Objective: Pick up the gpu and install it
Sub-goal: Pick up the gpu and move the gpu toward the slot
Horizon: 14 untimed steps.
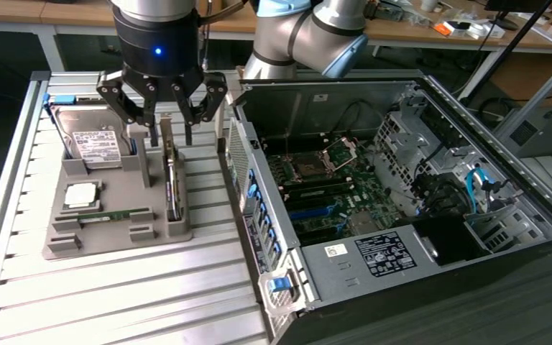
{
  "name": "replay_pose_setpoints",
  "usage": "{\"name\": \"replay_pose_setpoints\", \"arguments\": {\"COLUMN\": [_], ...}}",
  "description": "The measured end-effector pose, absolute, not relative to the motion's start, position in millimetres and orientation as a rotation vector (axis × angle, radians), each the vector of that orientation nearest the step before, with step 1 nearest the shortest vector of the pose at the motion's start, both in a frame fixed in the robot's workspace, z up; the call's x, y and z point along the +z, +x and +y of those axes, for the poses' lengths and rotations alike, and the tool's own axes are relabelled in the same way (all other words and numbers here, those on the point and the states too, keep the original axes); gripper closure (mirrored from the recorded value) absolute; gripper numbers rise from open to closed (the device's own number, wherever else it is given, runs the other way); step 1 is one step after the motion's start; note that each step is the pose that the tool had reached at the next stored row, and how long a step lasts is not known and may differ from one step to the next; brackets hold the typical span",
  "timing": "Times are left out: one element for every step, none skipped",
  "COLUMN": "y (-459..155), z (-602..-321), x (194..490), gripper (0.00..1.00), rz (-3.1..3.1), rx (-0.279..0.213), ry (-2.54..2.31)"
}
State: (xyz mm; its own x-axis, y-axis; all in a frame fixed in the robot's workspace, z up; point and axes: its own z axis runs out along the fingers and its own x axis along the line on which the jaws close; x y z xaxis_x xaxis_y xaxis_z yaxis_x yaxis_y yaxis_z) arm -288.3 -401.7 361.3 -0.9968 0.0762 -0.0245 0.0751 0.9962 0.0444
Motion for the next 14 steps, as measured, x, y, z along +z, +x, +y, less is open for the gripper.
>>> {"name": "replay_pose_setpoints", "arguments": {"y": [-288.3,-288.3,-288.3,-288.3,-288.3,-288.3,-288.3,-288.3,-288.3,-288.4,-288.4,-288.3,-288.3,-288.3], "z": [-401.7,-401.7,-401.7,-401.7,-401.7,-401.7,-401.7,-401.7,-401.7,-401.8,-401.8,-401.8,-401.8,-401.8], "x": [361.2,361.0,360.8,360.6,360.4,360.2,360.0,359.8,359.6,359.4,359.2,359.0,358.8,358.6], "gripper": [0.52,0.52,0.52,0.52,0.52,0.52,0.52,0.52,0.52,0.52,0.52,0.52,0.52,0.52], "rz": [3.112,3.113,3.113,3.112,3.112,3.113,3.113,3.112,3.112,3.112,3.112,3.112,3.113,3.113], "rx": [0.068,0.068,0.068,0.068,0.068,0.068,0.068,0.068,0.068,0.068,0.067,0.068,0.068,0.068], "ry": [0.118,0.118,0.118,0.118,0.118,0.118,0.118,0.118,0.118,0.118,0.118,0.118,0.118,0.118]}}
